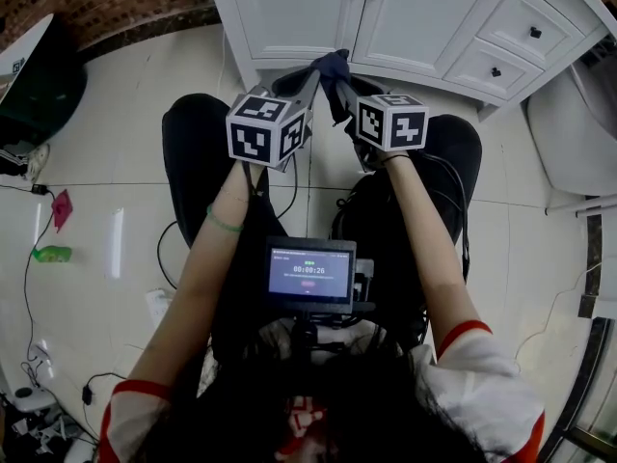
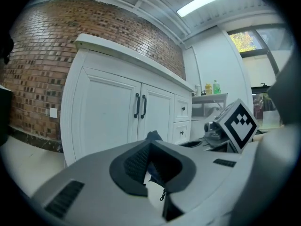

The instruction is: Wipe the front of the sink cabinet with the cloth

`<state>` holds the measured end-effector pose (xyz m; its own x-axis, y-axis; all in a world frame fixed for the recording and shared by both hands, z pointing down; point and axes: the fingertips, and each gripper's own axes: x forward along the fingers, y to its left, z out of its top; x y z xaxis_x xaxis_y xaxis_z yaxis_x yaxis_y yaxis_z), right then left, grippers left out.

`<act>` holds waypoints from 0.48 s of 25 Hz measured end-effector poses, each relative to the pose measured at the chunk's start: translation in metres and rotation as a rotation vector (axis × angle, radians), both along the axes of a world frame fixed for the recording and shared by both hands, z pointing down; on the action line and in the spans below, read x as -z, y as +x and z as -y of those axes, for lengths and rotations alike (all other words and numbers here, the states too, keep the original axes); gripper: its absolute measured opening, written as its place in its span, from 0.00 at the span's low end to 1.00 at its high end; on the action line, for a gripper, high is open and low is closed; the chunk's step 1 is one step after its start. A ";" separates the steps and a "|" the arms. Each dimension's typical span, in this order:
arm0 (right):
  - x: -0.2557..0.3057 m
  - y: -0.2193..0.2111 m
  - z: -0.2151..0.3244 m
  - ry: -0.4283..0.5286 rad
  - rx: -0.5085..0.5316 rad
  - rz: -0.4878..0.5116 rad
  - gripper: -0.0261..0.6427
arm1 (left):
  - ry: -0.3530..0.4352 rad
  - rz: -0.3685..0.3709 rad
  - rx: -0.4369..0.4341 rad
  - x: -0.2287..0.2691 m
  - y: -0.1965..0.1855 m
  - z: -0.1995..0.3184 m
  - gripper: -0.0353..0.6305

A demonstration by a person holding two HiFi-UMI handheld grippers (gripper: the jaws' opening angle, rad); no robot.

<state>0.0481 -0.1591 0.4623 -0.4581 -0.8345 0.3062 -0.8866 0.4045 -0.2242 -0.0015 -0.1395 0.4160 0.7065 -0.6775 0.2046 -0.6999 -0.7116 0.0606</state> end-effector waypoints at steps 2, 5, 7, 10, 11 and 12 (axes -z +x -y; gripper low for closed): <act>0.002 0.002 0.000 0.009 -0.002 0.004 0.13 | -0.006 -0.011 0.024 0.000 -0.006 0.003 0.08; 0.002 0.006 0.001 0.004 -0.014 0.008 0.13 | -0.011 -0.003 0.039 -0.003 -0.009 0.006 0.08; 0.001 0.008 0.002 0.004 -0.017 0.006 0.13 | -0.012 0.006 0.034 -0.005 -0.008 0.006 0.08; -0.001 0.008 0.003 0.003 -0.018 0.010 0.13 | -0.011 0.007 0.033 -0.006 -0.009 0.006 0.08; -0.001 0.008 0.003 0.004 -0.019 0.008 0.13 | -0.012 0.004 0.035 -0.006 -0.009 0.006 0.08; -0.001 0.008 0.003 0.005 -0.019 0.005 0.13 | -0.012 0.001 0.039 -0.006 -0.010 0.007 0.08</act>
